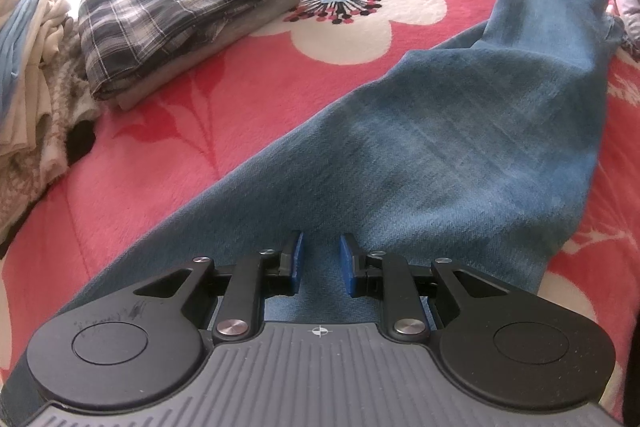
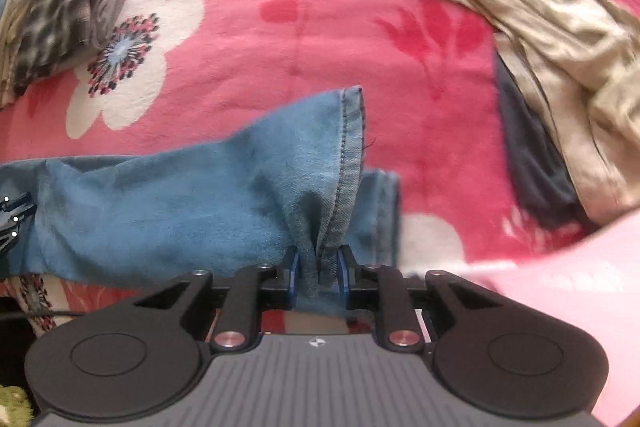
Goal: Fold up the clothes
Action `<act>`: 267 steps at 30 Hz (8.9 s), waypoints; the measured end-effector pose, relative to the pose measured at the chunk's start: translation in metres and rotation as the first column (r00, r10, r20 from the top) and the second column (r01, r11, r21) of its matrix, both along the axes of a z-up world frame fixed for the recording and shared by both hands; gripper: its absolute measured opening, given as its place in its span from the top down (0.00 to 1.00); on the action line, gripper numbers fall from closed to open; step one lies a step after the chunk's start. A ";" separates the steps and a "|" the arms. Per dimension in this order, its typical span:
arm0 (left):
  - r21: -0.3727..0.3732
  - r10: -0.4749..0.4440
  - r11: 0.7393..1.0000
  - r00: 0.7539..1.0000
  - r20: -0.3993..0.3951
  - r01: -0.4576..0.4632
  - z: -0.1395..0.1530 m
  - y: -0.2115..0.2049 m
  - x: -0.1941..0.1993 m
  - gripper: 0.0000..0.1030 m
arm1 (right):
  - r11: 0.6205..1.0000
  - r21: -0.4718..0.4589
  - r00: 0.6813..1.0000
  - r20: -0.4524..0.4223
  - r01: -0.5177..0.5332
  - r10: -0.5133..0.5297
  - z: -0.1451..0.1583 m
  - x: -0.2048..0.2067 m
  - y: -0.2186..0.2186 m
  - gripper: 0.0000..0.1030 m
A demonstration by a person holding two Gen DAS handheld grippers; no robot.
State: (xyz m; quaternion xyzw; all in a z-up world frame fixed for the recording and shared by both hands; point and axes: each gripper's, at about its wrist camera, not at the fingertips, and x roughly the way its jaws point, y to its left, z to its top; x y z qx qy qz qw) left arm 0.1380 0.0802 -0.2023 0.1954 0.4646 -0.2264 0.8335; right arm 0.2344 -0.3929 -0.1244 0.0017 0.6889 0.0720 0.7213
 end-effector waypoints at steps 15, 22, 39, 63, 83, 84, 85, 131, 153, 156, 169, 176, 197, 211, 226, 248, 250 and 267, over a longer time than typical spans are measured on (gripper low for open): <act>0.002 -0.019 1.000 1.000 0.015 0.019 -0.001 0.000 -0.001 0.80 | 0.909 -0.353 0.973 -0.142 -0.223 0.184 -0.070 -0.024 0.033 0.77; 0.002 -0.026 1.000 1.000 0.018 0.026 -0.001 0.001 -0.001 0.80 | 0.852 -0.447 0.950 0.015 -0.273 0.312 -0.022 -0.035 0.076 0.60; 0.030 0.011 0.999 1.000 0.019 -0.012 0.005 -0.003 -0.002 0.75 | 0.919 -0.137 0.781 0.489 -0.370 0.388 -0.074 -0.007 0.190 0.65; -0.046 -0.141 0.988 0.984 0.108 0.146 -0.008 -0.105 0.035 0.74 | 0.960 0.246 0.815 0.578 -0.132 -0.036 -0.093 -0.024 0.215 0.93; -0.084 -0.178 0.979 0.981 0.079 0.185 -0.001 -0.150 0.044 0.74 | 0.952 -0.008 0.755 0.612 0.305 -0.237 -0.050 -0.109 0.021 0.85; -0.080 -0.194 0.976 0.978 0.079 0.200 0.003 -0.150 0.041 0.74 | 0.970 0.006 0.769 0.607 0.244 -0.197 -0.048 -0.117 0.036 0.85; -0.078 -0.212 0.973 0.974 0.077 0.218 0.006 -0.150 0.037 0.74 | 0.984 0.045 0.783 0.600 0.172 -0.164 -0.049 -0.124 0.049 0.86; -0.073 -0.018 0.997 0.999 0.041 0.021 -0.004 -0.117 -0.020 0.73 | 0.150 0.736 0.134 0.081 0.661 -0.988 -0.159 -0.153 -0.005 0.76; -0.146 -0.001 0.989 0.997 0.080 0.013 -0.010 -0.104 -0.024 0.72 | 0.416 0.818 0.374 0.271 0.396 -0.887 -0.041 -0.108 0.054 0.94; -0.163 0.003 0.987 0.996 0.084 0.010 -0.010 -0.101 -0.025 0.72 | 0.446 0.826 0.433 0.282 0.344 -0.856 -0.027 -0.123 0.079 0.94; -0.269 0.052 0.963 0.996 0.077 -0.029 -0.014 -0.086 -0.027 0.72 | 0.440 0.879 0.632 0.237 0.183 -0.738 0.007 -0.119 0.196 0.94; -0.326 0.081 0.943 0.995 0.051 -0.060 -0.006 -0.064 -0.029 0.73 | 0.418 0.893 0.693 0.196 0.166 -0.694 0.009 -0.124 0.243 0.94; -0.309 0.360 0.875 0.927 -0.102 -0.374 0.011 0.140 -0.063 0.73 | 0.474 0.877 0.849 0.193 0.076 -0.492 -0.015 -0.116 0.391 0.93; -0.356 0.714 0.599 0.680 -0.168 -0.717 0.055 0.293 -0.143 0.72 | 0.795 0.141 0.743 0.480 -0.590 0.467 -0.069 -0.166 0.609 0.51; -0.486 0.689 0.433 0.627 -0.364 -0.759 0.029 0.322 -0.120 0.66 | 0.697 0.054 0.573 0.617 -0.715 0.540 -0.020 -0.196 0.573 0.30; -0.606 0.597 0.201 0.587 -0.547 -0.770 0.020 0.370 -0.130 0.55 | 0.507 -0.048 0.371 0.623 -0.861 0.689 -0.057 -0.226 0.638 0.38; -0.587 0.596 0.262 0.607 -0.526 -0.766 0.022 0.364 -0.125 0.54 | 0.538 -0.079 0.372 0.638 -0.839 0.674 -0.057 -0.226 0.637 0.41; -0.332 0.607 0.619 0.702 -0.373 -0.712 0.036 0.308 -0.094 0.78 | 0.580 -0.172 0.354 0.645 -0.796 0.677 -0.072 -0.225 0.645 0.45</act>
